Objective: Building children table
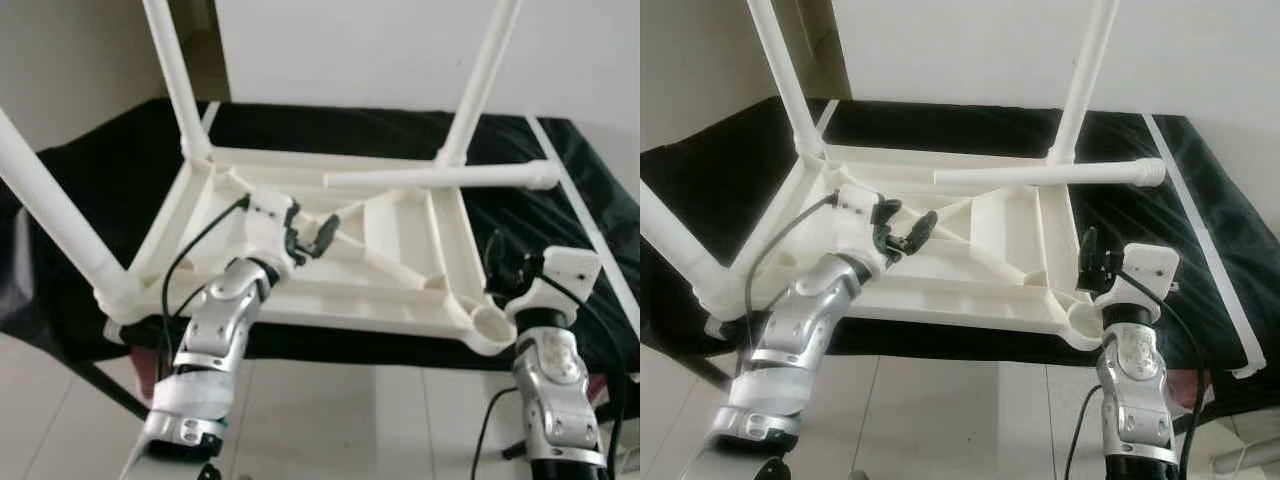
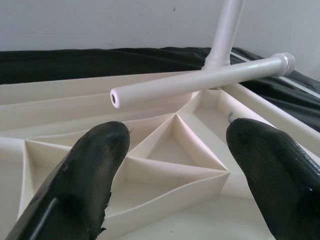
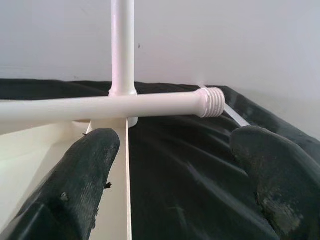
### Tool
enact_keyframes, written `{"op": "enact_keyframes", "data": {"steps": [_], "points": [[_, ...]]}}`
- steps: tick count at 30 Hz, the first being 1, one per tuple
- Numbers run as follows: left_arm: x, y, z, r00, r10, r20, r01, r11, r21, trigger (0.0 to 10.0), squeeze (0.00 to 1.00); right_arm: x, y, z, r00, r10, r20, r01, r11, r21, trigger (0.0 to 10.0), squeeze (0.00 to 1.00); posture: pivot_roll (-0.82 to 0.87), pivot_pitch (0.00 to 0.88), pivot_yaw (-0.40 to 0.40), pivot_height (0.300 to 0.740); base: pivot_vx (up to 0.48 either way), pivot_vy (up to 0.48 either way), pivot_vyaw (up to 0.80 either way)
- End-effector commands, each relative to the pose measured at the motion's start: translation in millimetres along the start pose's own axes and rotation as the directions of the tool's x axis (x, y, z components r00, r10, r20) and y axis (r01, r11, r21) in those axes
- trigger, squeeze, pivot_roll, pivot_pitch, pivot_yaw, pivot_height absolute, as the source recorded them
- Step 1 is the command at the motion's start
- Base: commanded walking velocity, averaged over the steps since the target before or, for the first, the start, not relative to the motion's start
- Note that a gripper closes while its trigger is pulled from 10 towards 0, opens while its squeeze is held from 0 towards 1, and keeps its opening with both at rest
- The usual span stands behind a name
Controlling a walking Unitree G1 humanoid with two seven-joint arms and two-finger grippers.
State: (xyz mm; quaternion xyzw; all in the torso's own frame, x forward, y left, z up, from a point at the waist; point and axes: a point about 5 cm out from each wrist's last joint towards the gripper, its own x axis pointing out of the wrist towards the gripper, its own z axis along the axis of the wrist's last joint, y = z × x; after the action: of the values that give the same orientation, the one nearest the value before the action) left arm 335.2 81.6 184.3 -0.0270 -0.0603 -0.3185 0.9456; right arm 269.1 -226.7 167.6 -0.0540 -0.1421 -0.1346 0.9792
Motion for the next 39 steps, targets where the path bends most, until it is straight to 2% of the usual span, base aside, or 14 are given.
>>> {"op": "enact_keyframes", "data": {"steps": [1, 25, 30, 33, 39], "points": [[-1.4, -1.4, -1, 1.0, -0.011, -0.008, 0.011, 1.0, -0.002, 10.0, 0.0, 0.0, -3.6, 1, 1.0, -0.007, 0.011, 0.007, 1.0, -0.008, 10.0, 0.0, -0.02, 0.017, -0.004, 0.74, 0.285, 0.0, 0.0], [-3.7, -2.9, 2, 1.0, -0.025, 0.0, 0.025, 0.999, -0.038, 10.0, 0.0, -0.9, -10.3, -2, 1.0, -0.012, 0.011, 0.012, 0.999, -0.037, 10.0, 0.0, -0.02, 0.015, -0.008, 0.74, 0.351, 0.0, 0.0], [-4.3, -10.4, 1, 0.997, -0.07, -0.006, 0.07, 0.996, -0.05, 10.0, 0.0, -0.2, -15.1, -2, 1.0, -0.016, 0.005, 0.017, 0.998, -0.058, 10.0, 0.0, -0.02, 0.019, -0.011, 0.74, 0.0, 0.0, 0.0], [-6.9, -20.4, 0, 0.987, -0.157, -0.027, 0.156, 0.987, -0.05, 10.0, 0.0, 0.9, -22.8, -4, 1.0, -0.027, -0.003, 0.027, 0.996, -0.081, 10.0, 0.0, -0.02, 0.024, -0.012, 0.74, 0.0, 0.0, 0.0], [-10.1, -31.0, -1, 0.97, -0.237, -0.046, 0.236, 0.971, -0.042, 10.0, 0.0, 1.6, -32.8, -2, 0.999, -0.039, 0.002, 0.039, 0.993, -0.109, 10.0, 0.0, -0.02, 0.032, -0.01, 0.74, 0.0, 0.0, 0.0]]}}
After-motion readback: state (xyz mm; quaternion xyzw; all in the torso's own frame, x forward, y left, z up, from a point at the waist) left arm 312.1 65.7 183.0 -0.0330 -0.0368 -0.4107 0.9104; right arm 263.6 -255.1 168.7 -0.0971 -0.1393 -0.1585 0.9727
